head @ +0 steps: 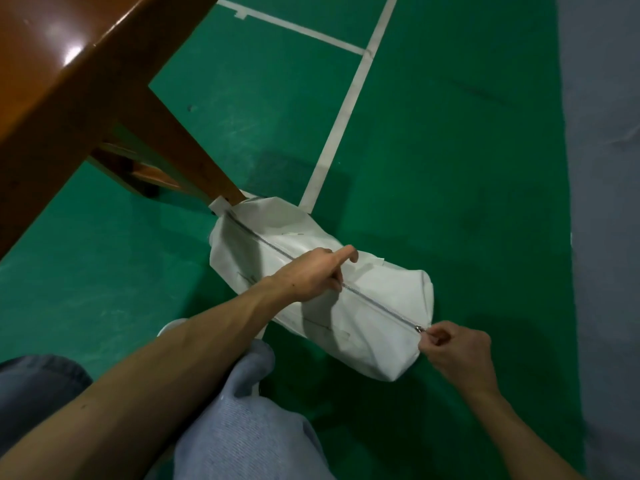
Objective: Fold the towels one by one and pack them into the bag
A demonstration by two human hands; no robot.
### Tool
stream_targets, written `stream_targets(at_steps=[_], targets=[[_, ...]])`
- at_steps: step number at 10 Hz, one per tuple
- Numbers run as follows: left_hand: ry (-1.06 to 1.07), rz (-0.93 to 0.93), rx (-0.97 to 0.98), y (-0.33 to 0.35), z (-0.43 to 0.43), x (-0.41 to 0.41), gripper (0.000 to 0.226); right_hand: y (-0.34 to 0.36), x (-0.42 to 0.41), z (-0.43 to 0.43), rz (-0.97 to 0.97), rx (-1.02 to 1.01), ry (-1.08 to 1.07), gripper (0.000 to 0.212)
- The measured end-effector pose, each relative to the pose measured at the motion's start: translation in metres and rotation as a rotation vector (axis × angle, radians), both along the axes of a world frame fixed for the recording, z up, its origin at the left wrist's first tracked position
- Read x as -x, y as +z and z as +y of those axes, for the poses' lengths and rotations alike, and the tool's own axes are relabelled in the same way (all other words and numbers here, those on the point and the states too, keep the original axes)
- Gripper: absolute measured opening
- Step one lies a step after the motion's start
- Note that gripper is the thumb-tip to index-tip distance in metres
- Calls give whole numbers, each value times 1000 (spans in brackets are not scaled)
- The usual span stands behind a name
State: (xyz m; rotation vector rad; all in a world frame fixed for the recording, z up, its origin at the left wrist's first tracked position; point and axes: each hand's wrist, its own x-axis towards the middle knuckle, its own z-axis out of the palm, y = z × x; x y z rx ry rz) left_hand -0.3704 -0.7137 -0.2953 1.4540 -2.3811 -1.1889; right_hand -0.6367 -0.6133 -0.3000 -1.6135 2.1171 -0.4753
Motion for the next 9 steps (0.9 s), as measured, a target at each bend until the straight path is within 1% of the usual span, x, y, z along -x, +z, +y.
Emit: stream_targets(at_steps=[1, 2, 3, 4, 5, 6, 7, 8, 9], targets=[[-5, -7, -8, 2, 3, 2, 44, -2, 14, 12, 75, 57, 26, 11], [32, 13, -19, 0, 3, -1, 43, -4, 10, 9, 56, -8, -3, 16], [31, -9, -14, -3, 2, -3, 39, -4, 5, 6, 56, -59, 2, 18], [23, -38, 30, -5, 0, -1, 33, -2, 9, 8, 76, -90, 45, 17], [23, -76, 56, -5, -2, -3, 27, 6, 8, 7, 124, -103, 67, 9], [10, -92, 84, -8, 0, -6, 25, 8, 4, -1, 174, -128, 68, 13], [-25, -144, 75, -4, 1, -11, 24, 11, -6, -8, 203, -104, 132, 22], [-22, -160, 113, 12, 1, -22, 27, 20, -26, -19, 173, -29, 218, 25], [74, -144, 174, 33, 2, -30, 28, 40, -47, -34, 187, -93, 290, 28]])
